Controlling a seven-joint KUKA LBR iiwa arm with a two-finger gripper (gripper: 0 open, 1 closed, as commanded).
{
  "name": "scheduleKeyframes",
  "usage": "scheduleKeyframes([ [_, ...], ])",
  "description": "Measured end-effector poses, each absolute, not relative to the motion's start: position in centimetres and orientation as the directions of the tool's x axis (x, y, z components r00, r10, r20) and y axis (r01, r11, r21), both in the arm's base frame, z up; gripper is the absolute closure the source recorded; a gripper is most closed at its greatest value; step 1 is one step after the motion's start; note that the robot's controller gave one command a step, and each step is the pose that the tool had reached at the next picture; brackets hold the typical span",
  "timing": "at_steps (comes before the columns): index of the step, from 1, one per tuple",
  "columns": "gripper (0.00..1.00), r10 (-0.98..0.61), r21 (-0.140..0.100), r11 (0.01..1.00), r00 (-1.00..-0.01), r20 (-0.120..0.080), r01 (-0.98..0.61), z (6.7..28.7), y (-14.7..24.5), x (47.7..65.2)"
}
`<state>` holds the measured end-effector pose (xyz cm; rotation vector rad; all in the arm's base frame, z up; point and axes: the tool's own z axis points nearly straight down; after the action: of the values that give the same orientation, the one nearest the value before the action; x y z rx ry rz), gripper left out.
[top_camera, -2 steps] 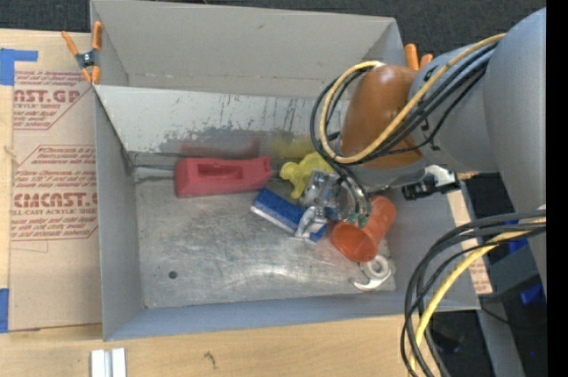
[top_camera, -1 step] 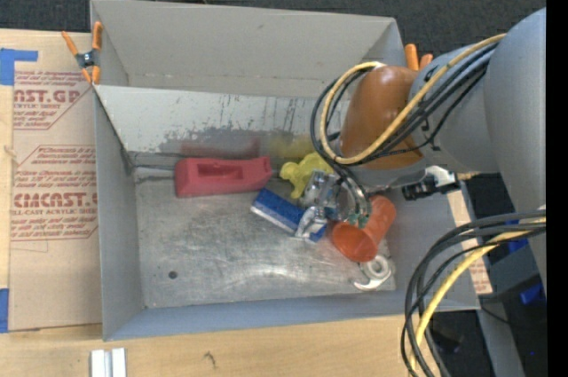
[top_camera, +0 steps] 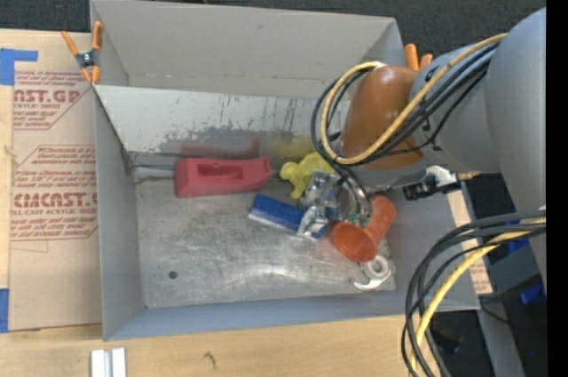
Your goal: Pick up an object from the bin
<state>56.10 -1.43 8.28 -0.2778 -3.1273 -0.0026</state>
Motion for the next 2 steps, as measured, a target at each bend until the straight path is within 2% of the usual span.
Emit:
scheduleKeyframes([
  [2, 1.00, 0.177, 0.001, 0.984, -0.984, 0.002, 0.177, 11.1, -1.4, 56.0],
])
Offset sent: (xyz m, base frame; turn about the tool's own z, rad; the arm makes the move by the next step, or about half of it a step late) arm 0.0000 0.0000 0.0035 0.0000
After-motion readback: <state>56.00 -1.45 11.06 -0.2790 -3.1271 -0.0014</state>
